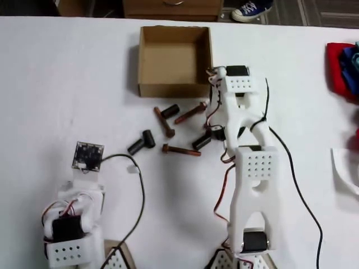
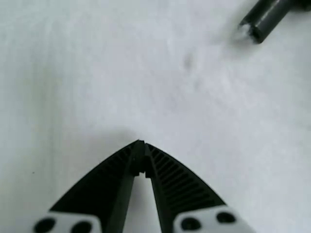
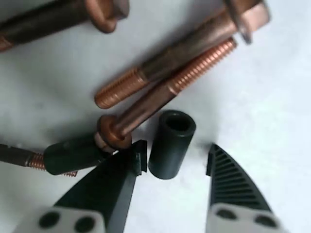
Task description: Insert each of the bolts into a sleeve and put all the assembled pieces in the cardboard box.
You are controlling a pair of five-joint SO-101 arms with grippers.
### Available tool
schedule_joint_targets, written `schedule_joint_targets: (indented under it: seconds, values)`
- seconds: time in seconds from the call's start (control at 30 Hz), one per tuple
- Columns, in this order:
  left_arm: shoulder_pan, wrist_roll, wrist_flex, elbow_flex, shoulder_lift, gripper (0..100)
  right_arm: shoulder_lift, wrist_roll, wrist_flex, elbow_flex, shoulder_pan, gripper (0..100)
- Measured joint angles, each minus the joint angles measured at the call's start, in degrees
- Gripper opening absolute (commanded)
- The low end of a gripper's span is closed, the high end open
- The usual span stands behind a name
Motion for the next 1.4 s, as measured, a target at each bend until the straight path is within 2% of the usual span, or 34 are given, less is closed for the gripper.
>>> schedule_joint_targets:
  seconds: [0.27,0.43,0.83,1.0,1.07,1.3,1.4]
  values:
    - [0.0,0.0,0.0,0.0,0.0,3,0.0,0.0,-2.4,0.0,0.3,16.4]
    - [0.0,0.1,0.0,0.0,0.0,3,0.2,0.0,-2.5,0.0,0.4,0.9]
    - [0.0,0.1,0.0,0.0,0.0,3,-3.0,0.1,0.5,2.6,0.2,2.0]
    - [0.0,0.1,0.0,0.0,0.0,3,-15.6,0.4,0.4,18.7,1.9,2.0]
    - [0.0,0.1,0.0,0.0,0.0,3,-21.7,2.7,-1.7,27.6,3.2,2.0]
    - [0.0,0.1,0.0,0.0,0.0,3,-44.0,11.2,-25.2,62.6,8.3,2.0]
    - [0.0,0.1,0.0,0.0,0.0,3,-46.9,12.0,-32.5,70.3,8.2,2.0]
